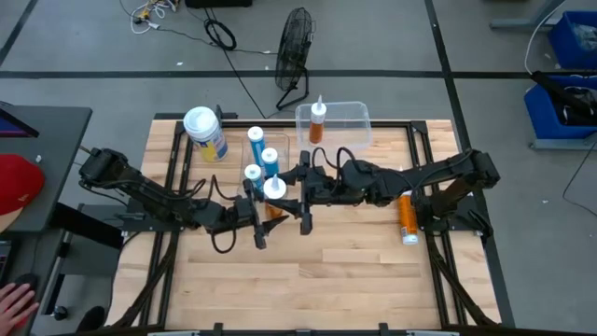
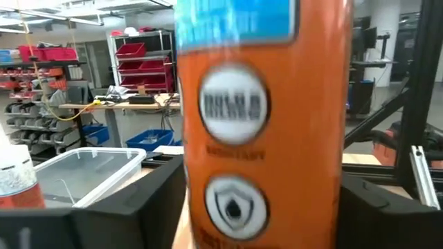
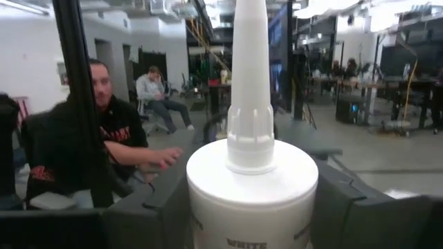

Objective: Pick & place silicon tubes, Sealant and Lysol wipes
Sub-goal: Put the bottom orange sealant into the right transparent bin

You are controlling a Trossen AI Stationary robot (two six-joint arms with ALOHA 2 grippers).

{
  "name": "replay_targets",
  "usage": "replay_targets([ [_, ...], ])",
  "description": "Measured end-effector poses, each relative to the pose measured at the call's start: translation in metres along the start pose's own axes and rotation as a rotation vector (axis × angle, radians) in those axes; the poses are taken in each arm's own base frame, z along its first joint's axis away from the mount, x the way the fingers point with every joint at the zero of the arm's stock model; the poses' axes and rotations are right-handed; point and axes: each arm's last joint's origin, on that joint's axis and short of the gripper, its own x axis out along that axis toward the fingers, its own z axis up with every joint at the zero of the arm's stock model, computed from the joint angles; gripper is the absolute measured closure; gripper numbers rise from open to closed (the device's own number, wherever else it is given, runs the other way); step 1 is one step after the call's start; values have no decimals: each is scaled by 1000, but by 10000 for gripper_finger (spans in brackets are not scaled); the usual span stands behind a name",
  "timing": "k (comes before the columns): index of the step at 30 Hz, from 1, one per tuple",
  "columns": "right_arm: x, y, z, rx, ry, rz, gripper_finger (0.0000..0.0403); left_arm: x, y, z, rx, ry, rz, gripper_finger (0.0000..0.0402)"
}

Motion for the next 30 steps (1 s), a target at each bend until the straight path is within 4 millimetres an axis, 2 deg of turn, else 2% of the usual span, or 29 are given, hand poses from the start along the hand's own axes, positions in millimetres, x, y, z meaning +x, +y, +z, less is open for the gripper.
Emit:
replay_targets([
  [5, -1, 2, -1, 8, 12, -45, 197, 0, 1, 2, -12, -17, 26, 103],
  [17, -3, 8, -1, -33, 17, -122, 197, 0, 2, 3, -9, -24, 55, 98],
  [24, -17, 18, 13, -38, 17, -224, 197, -1, 3, 5, -14, -32, 102, 97],
  [30, -24, 30, 11, -84, 75, -312, 197, -1, 4, 6, -32, -37, 109, 98],
])
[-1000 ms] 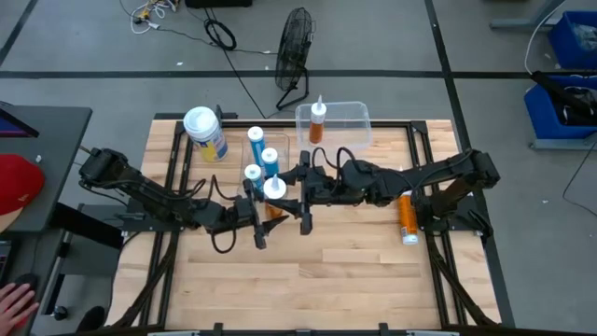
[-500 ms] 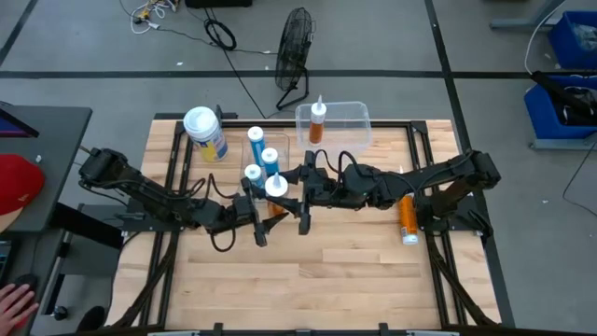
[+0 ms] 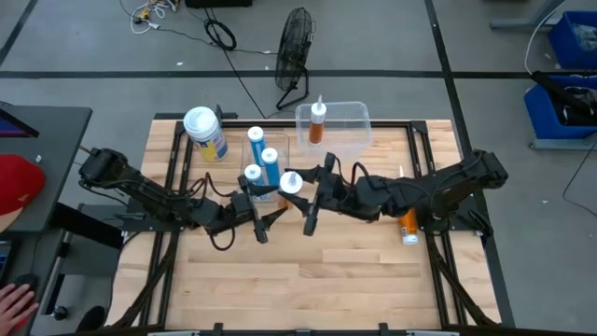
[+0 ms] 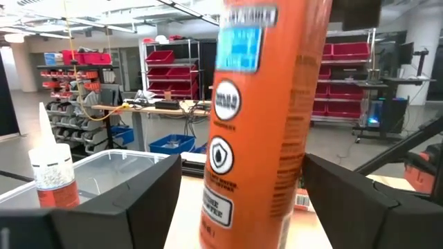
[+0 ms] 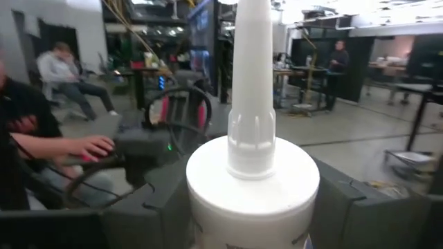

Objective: Pick & place silicon tubes, Sealant and Lysol wipes
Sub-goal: Put the bottom orange sealant into the right transparent bin

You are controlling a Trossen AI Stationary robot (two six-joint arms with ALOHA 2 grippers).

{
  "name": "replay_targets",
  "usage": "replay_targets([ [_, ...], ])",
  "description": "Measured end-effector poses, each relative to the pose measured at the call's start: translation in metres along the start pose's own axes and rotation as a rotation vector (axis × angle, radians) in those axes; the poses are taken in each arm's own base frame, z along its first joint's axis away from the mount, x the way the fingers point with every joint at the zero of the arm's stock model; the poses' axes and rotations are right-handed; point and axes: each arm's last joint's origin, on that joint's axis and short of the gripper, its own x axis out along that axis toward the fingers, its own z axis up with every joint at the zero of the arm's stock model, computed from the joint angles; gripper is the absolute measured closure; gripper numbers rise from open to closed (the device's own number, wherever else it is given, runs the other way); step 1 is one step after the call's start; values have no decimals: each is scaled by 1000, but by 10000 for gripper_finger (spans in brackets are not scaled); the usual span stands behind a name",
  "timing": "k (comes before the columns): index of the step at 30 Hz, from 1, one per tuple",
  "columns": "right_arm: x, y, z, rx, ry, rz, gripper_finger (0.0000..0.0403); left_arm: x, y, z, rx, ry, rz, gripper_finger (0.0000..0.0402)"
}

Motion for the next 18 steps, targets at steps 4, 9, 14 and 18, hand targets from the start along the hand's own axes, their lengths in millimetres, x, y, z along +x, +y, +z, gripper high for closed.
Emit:
replay_targets([
  [4, -5, 4, -1, -20, 25, -42, 197, -1, -1, 0, -11, 1, 4, 104],
  [9, -11, 5, 1, -26, 34, -101, 197, -2, -1, 0, -12, 7, 8, 108],
  [14, -23, 0, 7, -27, 72, -186, 197, -5, -5, -1, -11, 15, 27, 108],
  [18, -32, -4, 10, -55, 98, -274, 197, -9, -8, 0, -7, 19, 31, 108],
])
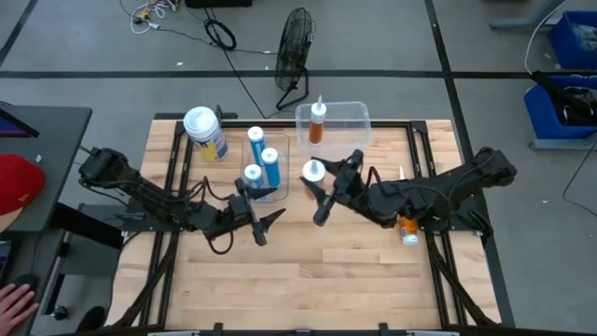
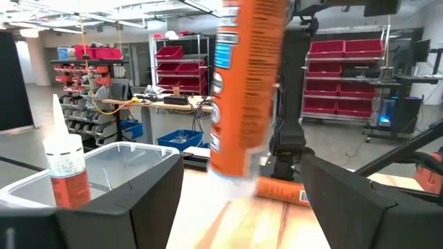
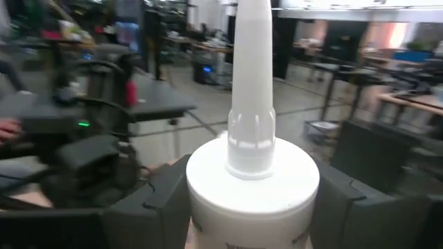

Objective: Pick & place silicon tubes, Sealant and Lysol wipes
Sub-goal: Put the bottom orange sealant into the right transparent bin

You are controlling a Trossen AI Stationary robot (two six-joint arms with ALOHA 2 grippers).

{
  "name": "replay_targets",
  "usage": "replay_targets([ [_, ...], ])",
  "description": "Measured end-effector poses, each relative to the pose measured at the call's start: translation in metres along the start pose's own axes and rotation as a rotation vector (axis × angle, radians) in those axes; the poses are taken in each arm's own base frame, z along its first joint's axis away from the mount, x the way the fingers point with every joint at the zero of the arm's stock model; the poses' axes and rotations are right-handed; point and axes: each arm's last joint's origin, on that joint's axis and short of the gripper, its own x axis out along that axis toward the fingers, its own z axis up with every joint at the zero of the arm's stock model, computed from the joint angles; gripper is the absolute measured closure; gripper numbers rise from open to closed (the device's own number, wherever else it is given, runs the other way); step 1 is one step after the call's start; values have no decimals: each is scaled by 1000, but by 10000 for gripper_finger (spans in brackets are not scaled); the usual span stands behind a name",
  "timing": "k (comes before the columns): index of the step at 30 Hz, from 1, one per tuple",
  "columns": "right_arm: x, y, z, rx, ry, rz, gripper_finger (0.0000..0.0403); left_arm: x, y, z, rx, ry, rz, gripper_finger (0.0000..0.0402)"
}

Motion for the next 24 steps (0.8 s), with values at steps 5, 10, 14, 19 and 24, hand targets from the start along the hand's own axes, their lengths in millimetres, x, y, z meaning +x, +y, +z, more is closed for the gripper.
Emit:
replay_targets([
  [5, -6, -14, -1, -24, 54, -119, 197, -5, -5, -1, 6, 15, -28, 108],
  [10, -10, -33, -2, -34, 95, -256, 197, -8, -8, -4, 0, 36, -44, 108],
  [14, -11, -51, -3, -31, 121, -338, 197, -8, -8, -7, -7, 60, -45, 108],
  [19, -15, -74, -8, -45, 158, -469, 197, -8, -8, -9, -10, 78, -45, 109],
  [24, -18, -95, -14, -17, 177, -583, 197, -8, -8, -9, -11, 78, -44, 109],
])
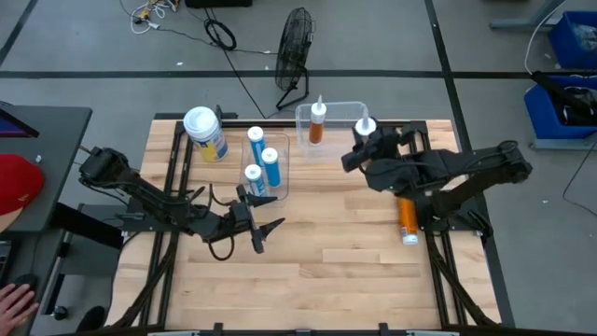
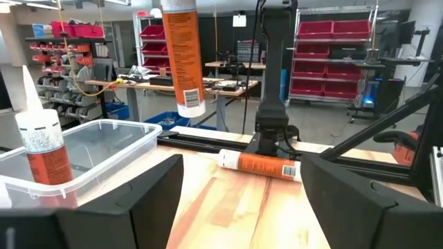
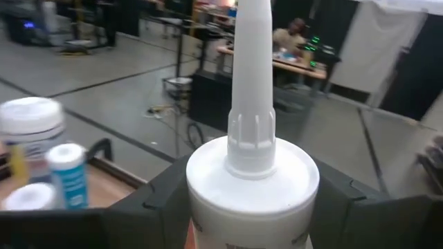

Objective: Pick & place silicon tubes, Sealant and Lysol wipes
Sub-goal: Put the bottom orange sealant into the right transparent bin

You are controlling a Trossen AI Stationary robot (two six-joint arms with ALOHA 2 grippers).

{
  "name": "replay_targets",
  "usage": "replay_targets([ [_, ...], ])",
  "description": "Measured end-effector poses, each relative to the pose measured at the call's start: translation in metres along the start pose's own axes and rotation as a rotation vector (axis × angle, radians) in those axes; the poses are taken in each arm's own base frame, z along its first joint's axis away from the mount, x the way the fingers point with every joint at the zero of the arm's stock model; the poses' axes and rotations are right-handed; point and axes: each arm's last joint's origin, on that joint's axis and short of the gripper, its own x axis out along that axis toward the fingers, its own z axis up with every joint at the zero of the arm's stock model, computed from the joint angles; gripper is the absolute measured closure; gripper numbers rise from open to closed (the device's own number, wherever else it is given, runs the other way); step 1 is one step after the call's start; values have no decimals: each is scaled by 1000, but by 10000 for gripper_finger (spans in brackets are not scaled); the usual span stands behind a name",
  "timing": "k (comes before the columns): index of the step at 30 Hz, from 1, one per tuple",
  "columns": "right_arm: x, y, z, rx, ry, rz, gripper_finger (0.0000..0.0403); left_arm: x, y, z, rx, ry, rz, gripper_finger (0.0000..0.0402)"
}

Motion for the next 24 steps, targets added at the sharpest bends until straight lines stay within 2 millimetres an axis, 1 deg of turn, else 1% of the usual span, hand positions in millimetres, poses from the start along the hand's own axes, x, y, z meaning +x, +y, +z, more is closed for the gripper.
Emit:
replay_targets([
  [3, 8, -8, -2, 16, 17, -44, 198, 0, 0, 0, 1, 1, -2, 109],
  [8, 21, -14, -2, 22, 32, -98, 198, 0, 0, -1, 4, 4, -3, 109],
  [13, 38, -15, 4, 27, 64, -62, 198, 0, 0, -3, 23, 21, -4, 109],
  [18, 53, -12, 24, 46, 18, 76, 198, 0, 0, -5, 45, 41, -4, 109],
  [21, 60, -10, 38, 31, -55, 249, 199, 0, 0, -5, 46, 41, -4, 109],
  [24, 66, -11, 48, 32, -133, 419, 199, 0, 0, -6, 55, 45, -4, 109],
])
